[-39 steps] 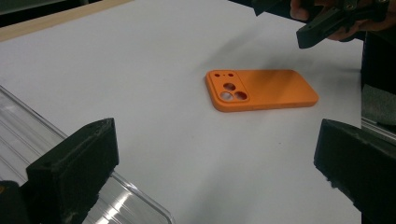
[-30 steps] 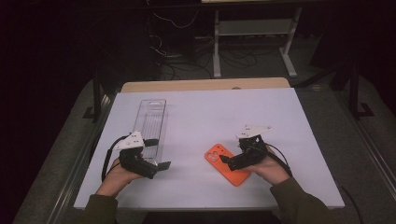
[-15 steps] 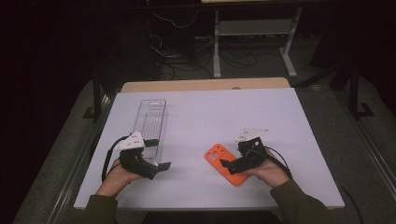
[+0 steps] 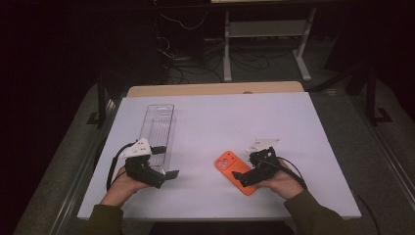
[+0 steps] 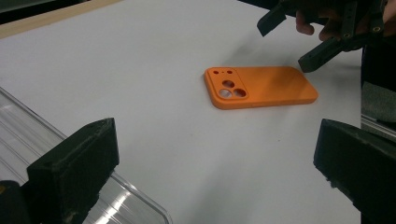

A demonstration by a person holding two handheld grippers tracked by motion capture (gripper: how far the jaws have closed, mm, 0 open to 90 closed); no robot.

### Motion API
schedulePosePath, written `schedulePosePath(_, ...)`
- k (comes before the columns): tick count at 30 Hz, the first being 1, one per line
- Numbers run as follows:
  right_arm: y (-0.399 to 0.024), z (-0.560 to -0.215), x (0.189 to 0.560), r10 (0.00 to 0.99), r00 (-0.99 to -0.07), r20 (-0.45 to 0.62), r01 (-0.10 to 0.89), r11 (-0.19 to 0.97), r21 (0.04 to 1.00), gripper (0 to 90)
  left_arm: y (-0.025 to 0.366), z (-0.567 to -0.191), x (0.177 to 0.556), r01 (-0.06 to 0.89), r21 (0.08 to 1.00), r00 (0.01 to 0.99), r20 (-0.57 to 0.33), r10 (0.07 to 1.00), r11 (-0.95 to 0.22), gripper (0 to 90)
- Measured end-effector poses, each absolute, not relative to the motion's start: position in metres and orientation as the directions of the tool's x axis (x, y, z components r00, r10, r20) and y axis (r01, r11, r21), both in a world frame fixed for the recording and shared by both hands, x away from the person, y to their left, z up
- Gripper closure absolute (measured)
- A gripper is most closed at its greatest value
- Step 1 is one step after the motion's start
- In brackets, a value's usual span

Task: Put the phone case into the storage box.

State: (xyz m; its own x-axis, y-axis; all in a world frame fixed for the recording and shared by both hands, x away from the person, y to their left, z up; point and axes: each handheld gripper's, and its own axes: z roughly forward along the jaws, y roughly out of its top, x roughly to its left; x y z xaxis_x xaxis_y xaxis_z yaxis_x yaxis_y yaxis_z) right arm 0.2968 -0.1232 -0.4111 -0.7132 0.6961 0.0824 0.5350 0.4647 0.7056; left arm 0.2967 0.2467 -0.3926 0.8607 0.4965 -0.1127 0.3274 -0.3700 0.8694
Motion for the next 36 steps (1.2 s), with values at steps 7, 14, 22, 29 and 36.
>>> schedulePosePath(7,-0.122,-0.414,0.297,0.695,-0.714,0.081,0.544,0.478,0.69,0.0,0.247,-0.393,0.296,0.332,0.87,0.858,-0.119,0.499,-0.364,0.0)
schedulePosePath(14,-0.121,-0.416,0.297,0.695,-0.714,0.091,0.565,0.494,0.66,0.0,0.247,-0.393,0.297,0.331,0.869,0.859,-0.116,0.499,-0.367,0.0)
schedulePosePath(22,-0.12,-0.419,0.298,0.693,-0.715,0.095,0.577,0.506,0.641,0.0,0.247,-0.393,0.296,0.334,0.869,0.857,-0.119,0.502,-0.366,0.0)
schedulePosePath(29,-0.118,-0.424,0.298,0.692,-0.716,0.096,0.59,0.526,0.613,0.0,0.247,-0.393,0.296,0.337,0.869,0.856,-0.122,0.503,-0.361,0.0)
schedulePosePath(36,-0.115,-0.428,0.298,0.685,-0.723,0.086,0.591,0.55,0.59,0.0,0.247,-0.393,0.296,0.338,0.87,0.855,-0.124,0.504,-0.359,0.0)
